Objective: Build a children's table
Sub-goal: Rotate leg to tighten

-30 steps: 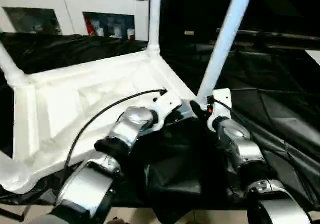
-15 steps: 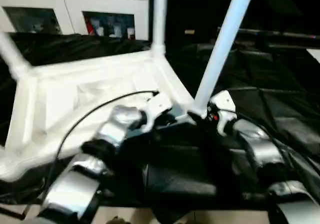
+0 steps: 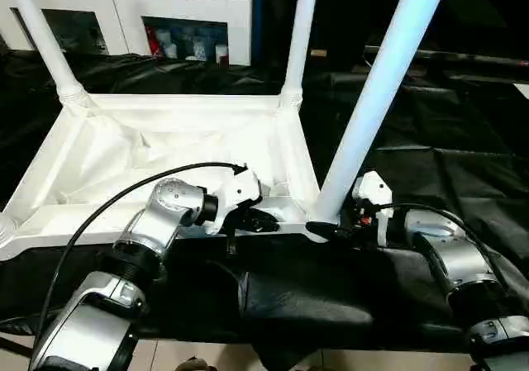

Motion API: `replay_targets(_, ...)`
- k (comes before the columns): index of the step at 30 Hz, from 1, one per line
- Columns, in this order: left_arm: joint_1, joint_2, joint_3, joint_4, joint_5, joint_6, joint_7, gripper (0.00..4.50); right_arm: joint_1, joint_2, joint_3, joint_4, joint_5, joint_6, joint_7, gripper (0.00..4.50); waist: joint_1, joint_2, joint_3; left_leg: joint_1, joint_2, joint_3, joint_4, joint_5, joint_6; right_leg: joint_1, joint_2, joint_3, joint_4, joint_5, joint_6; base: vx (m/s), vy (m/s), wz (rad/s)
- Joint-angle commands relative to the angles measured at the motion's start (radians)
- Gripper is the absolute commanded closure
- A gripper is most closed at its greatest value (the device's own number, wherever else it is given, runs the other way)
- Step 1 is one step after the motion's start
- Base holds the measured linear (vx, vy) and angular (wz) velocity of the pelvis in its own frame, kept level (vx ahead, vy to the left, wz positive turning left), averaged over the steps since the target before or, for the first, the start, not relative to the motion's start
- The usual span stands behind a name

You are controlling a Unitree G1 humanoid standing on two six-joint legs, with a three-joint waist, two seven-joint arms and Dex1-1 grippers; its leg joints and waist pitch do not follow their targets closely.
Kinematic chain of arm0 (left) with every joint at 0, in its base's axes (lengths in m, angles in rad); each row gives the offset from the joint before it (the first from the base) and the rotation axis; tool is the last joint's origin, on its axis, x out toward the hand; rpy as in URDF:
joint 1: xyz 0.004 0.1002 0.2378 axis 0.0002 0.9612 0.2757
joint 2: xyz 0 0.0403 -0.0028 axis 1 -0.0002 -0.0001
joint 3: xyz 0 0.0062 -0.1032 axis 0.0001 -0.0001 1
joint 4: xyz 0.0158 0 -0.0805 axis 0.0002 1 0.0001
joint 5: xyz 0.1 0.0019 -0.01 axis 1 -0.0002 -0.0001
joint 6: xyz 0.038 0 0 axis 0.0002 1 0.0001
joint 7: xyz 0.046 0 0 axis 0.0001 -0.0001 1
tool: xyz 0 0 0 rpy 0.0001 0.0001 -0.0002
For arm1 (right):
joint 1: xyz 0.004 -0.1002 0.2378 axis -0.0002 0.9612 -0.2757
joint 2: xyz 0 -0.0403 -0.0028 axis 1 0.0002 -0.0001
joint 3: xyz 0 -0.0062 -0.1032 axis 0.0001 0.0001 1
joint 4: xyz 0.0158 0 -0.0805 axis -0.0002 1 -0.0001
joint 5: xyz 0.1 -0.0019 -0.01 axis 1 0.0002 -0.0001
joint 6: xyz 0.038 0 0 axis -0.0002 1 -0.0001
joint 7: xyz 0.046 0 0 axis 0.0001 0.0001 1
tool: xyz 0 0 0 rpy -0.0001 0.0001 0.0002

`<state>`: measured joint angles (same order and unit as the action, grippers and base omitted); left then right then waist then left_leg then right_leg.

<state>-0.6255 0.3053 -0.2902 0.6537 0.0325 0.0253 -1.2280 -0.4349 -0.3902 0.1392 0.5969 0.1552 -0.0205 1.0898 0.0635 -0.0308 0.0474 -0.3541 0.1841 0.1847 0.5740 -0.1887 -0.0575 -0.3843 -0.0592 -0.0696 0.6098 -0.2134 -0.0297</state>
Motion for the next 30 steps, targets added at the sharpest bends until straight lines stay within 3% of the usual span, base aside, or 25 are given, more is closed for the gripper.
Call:
replay_targets(1, 0.018, -0.008, -0.010, -0.026, -0.027, 0.010, -0.024, 4.50, 0.018, -0.004, 0.011, -0.012, 0.001, 0.021, 0.015, 1.42, 0.003, -0.011, -0.052, 0.002, 0.058, -0.017, -0.056, -0.138, 0.091, 0.046, -0.095, 0.058, -0.077, -0.150, -0.219, 0.000, 0.000, 0.00)
replay_targets(6, 0.007, -0.030, -0.008, -0.001, 0.004, 0.004, 0.051, 4.50, 0.020, 0.027, -0.009, 0.017, -0.009, 0.040, -0.067, 1.73, 0.000, -0.012, -0.052, 0.002, 0.058, -0.017, -0.056, -0.134, 0.088, 0.045, -0.094, 0.057, -0.075, -0.144, -0.222, 0.000, 0.000, 0.00)
replay_targets(8, -0.003, -0.042, -0.008, 0.020, 0.021, 0.003, 0.096, 4.50, 0.015, 0.040, -0.021, 0.040, -0.018, 0.047, -0.119, 1.75, -0.002, -0.014, -0.049, 0.004, 0.057, -0.018, -0.058, -0.151, 0.080, 0.042, -0.095, 0.057, -0.081, -0.182, -0.215, 0.000, 0.000, 0.00)
replay_targets(10, -0.048, -0.096, 0.006, 0.098, 0.052, 0.015, 0.231, 4.50, -0.003, 0.088, -0.064, 0.118, -0.039, 0.064, -0.307, 1.79, -0.005, -0.019, -0.046, 0.008, 0.056, -0.019, -0.061, -0.187, 0.055, 0.039, -0.097, 0.057, -0.091, -0.273, -0.192, 0.000, 0.000, 0.00)
replay_targets(13, -0.101, -0.168, 0.012, 0.178, 0.080, 0.028, 0.380, 4.50, -0.025, 0.163, -0.133, 0.170, -0.013, 0.107, -0.507, 1.80, -0.010, -0.012, -0.046, 0.013, 0.060, -0.026, -0.067, -0.219, 0.017, 0.034, -0.098, 0.058, -0.092, -0.310, -0.180, 0.000, 0.000, 0.00)
replay_targets(16, -0.130, -0.229, 0.003, 0.222, 0.097, 0.053, 0.469, 4.50, -0.049, 0.219, -0.157, 0.200, -0.013, 0.120, -0.630, 1.80, -0.011, -0.015, -0.047, 0.014, 0.057, -0.021, -0.064, -0.216, 0.019, 0.033, -0.096, 0.062, -0.092, -0.261, -0.184, 0.000, 0.000, 0.00)
replay_targets(17, -0.133, -0.237, 0.002, 0.227, 0.099, 0.057, 0.478, 4.50, -0.052, 0.226, -0.159, 0.204, -0.015, 0.121, -0.646, 1.80, -0.009, -0.017, -0.050, 0.011, 0.055, -0.024, -0.063, -0.204, 0.024, 0.038, -0.100, 0.062, -0.089, -0.248, -0.188, 0.000, 0.000, 0.00)
replay_targets(19, -0.165, -0.305, -0.007, 0.279, 0.113, 0.055, 0.540, 4.50, -0.101, 0.297, -0.164, 0.254, -0.025, 0.127, -0.759, 1.80, -0.010, -0.007, -0.051, 0.010, 0.054, -0.022, -0.063, -0.190, 0.028, 0.037, -0.096, 0.062, -0.088, -0.208, -0.194, 0.000, 0.000, 0.00)
replay_targets(21, -0.189, -0.337, -0.010, 0.314, 0.121, 0.040, 0.557, 4.50, -0.128, 0.334, -0.144, 0.271, -0.050, 0.105, -0.775, 1.80, -0.012, -0.008, -0.051, 0.010, 0.052, -0.022, -0.062, -0.197, 0.024, 0.039, -0.096, 0.062, -0.090, -0.199, -0.197, 0.000, 0.000, 0.00)
replay_targets(24, -0.205, -0.343, -0.006, 0.332, 0.122, 0.028, 0.554, 4.50, -0.140, 0.342, -0.125, 0.263, -0.070, 0.077, -0.754, 1.10, -0.009, -0.010, -0.053, 0.008, 0.053, -0.022, -0.061, -0.195, 0.034, 0.043, -0.098, 0.062, -0.088, -0.184, -0.199, 0.000, 0.000, 0.00)
replay_targets(26, -0.207, -0.331, -0.003, 0.332, 0.120, 0.019, 0.539, 4.50, -0.141, 0.330, -0.114, 0.253, -0.077, 0.056, -0.727, 1.02, -0.008, -0.012, -0.052, 0.007, 0.053, -0.022, -0.061, -0.192, 0.043, 0.044, -0.098, 0.061, -0.087, -0.173, -0.202, 0.000, 0.000, 0.00)
replay_targets(27, -0.207, -0.322, -0.003, 0.332, 0.118, 0.013, 0.527, 4.50, -0.142, 0.319, -0.109, 0.248, -0.080, 0.041, -0.707, 0.78, -0.007, -0.013, -0.051, 0.007, 0.053, -0.022, -0.061, -0.191, 0.048, 0.043, -0.099, 0.061, -0.087, -0.179, -0.202, 0.000, 0.000, 0.00)
replay_targets(28, -0.203, -0.307, -0.002, 0.328, 0.113, 0.010, 0.505, 4.50, -0.138, 0.299, -0.105, 0.236, -0.073, 0.029, -0.660, 0.78, -0.007, -0.019, -0.051, 0.007, 0.054, -0.021, -0.061, -0.193, 0.051, 0.044, -0.099, 0.061, -0.089, -0.187, -0.202, 0.000, 0.000, 0.00)
replay_targets(30, -0.195, -0.278, -0.005, 0.326, 0.114, -0.014, 0.452, 4.50, -0.126, 0.259, -0.105, 0.208, -0.051, 0.018, -0.549, 0.78, -0.005, -0.015, -0.052, 0.005, 0.054, -0.021, -0.059, -0.181, 0.065, 0.046, -0.100, 0.061, -0.086, -0.174, -0.206, 0.000, 0.000, 0.00)
